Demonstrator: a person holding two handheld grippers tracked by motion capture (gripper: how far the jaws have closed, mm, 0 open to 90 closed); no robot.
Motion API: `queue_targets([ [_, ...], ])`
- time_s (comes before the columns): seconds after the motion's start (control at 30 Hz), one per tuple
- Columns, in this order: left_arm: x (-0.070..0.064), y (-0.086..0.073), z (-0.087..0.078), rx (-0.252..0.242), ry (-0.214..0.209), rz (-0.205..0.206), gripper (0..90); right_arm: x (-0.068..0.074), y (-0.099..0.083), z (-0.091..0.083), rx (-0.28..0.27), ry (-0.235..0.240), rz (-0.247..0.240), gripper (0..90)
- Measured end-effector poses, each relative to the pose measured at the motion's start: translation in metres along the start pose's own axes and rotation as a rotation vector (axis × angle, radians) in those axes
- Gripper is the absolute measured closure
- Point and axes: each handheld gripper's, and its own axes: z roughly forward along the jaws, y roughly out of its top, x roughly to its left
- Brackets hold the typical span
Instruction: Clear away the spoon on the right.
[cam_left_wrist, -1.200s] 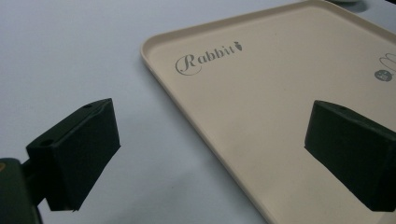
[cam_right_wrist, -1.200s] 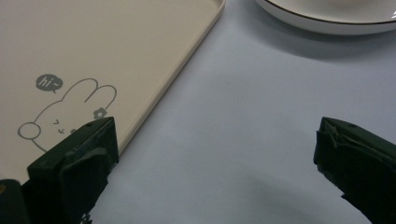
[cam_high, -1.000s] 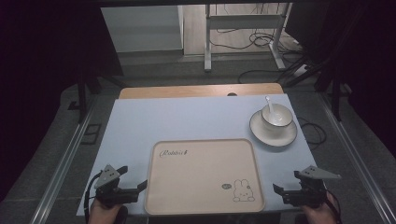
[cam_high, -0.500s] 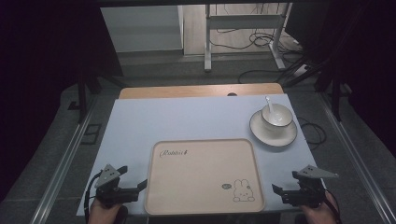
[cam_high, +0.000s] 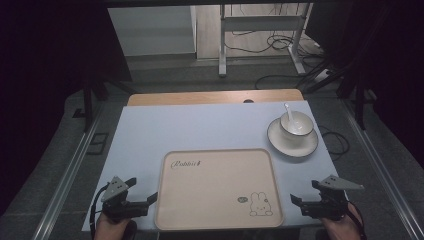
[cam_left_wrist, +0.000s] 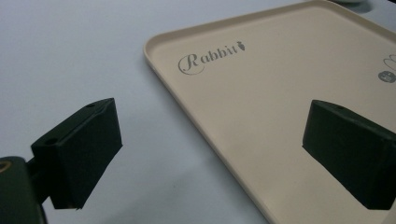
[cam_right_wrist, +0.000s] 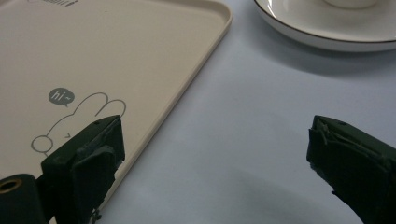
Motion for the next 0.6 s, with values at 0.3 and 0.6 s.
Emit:
queue_targets([
  [0.3, 0.000, 0.000, 0.000, -0.001, -0.001, 0.007, 4.4, -0.004, 0.008, 0.001, -0.031, 0.012, -0.016, 1.8],
  [0.6, 0.000, 0.000, 0.000, -0.003, -0.003, 0.004, 4.4, -0.007, 0.019, 0.003, -0.063, 0.043, 0.006, 1.1],
])
